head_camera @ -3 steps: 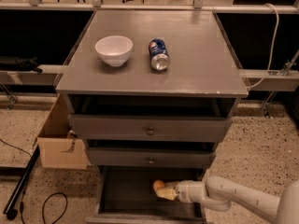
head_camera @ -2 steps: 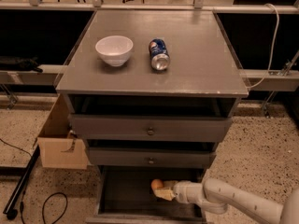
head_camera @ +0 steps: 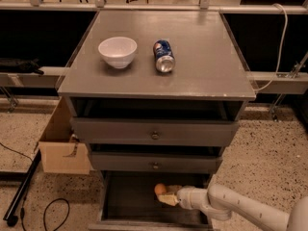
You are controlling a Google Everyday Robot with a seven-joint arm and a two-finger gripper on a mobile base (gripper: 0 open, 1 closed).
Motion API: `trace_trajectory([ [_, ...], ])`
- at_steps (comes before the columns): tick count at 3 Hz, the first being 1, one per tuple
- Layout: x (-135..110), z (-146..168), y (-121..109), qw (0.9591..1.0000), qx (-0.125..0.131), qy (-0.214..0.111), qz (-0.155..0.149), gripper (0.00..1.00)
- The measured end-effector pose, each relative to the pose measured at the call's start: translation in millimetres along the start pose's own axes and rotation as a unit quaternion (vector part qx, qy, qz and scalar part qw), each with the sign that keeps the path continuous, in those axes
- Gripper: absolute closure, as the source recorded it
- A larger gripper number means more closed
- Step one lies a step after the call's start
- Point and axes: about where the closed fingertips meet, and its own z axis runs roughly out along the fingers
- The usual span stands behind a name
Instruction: Place orange into bottom drawer
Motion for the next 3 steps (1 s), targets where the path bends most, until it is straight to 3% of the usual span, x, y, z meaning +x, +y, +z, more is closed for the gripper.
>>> trace_trajectory([
  [3, 36, 62, -58, 0.9982, 0.046, 0.029, -0.023, 1.0],
])
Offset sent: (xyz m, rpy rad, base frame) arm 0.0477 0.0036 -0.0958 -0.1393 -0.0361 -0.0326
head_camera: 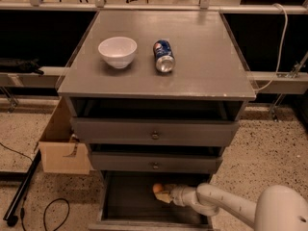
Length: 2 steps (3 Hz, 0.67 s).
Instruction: Place orange into bottom drawer
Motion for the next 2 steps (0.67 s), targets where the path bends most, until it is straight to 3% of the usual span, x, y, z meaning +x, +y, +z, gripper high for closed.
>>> trace_trajectory([
  [1, 29.5, 21.7, -25.2, 0.9995, 0.014, 0.021, 0.019, 1.0],
  [2, 29.5, 21.8, -25.2, 0.9995, 0.014, 0.021, 0.019, 0.97],
])
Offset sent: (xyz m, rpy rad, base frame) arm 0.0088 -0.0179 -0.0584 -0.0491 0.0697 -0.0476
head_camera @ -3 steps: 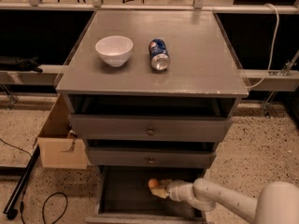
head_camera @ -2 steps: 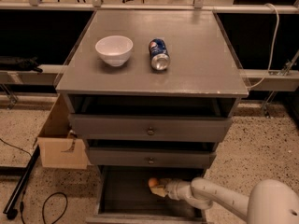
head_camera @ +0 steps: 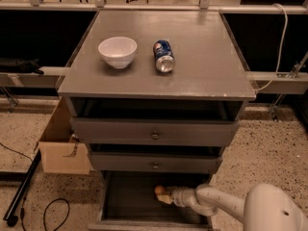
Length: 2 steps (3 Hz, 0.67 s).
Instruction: Place orange into bottom drawer
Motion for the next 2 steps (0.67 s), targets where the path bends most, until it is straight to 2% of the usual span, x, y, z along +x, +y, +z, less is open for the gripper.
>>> trace_trajectory([
  [1, 0.0, 0.0, 0.0, 1.0, 0.0, 0.0, 0.0, 0.75],
  [2, 0.0, 0.0, 0.1, 1.0, 0.0, 0.0, 0.0, 0.44],
])
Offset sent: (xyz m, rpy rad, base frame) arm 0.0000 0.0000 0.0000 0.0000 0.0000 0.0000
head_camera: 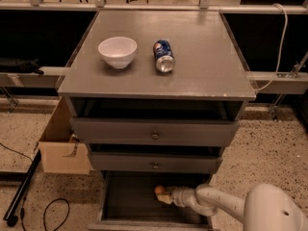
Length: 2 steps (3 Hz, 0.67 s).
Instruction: Place orange into bottom drawer
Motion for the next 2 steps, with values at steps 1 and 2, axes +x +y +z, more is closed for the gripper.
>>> trace_trajectory([
  [1, 0.0, 0.0, 0.0, 1.0, 0.0, 0.0, 0.0, 0.2],
  [2, 0.0, 0.1, 0.1, 1.0, 0.0, 0.0, 0.0, 0.0],
])
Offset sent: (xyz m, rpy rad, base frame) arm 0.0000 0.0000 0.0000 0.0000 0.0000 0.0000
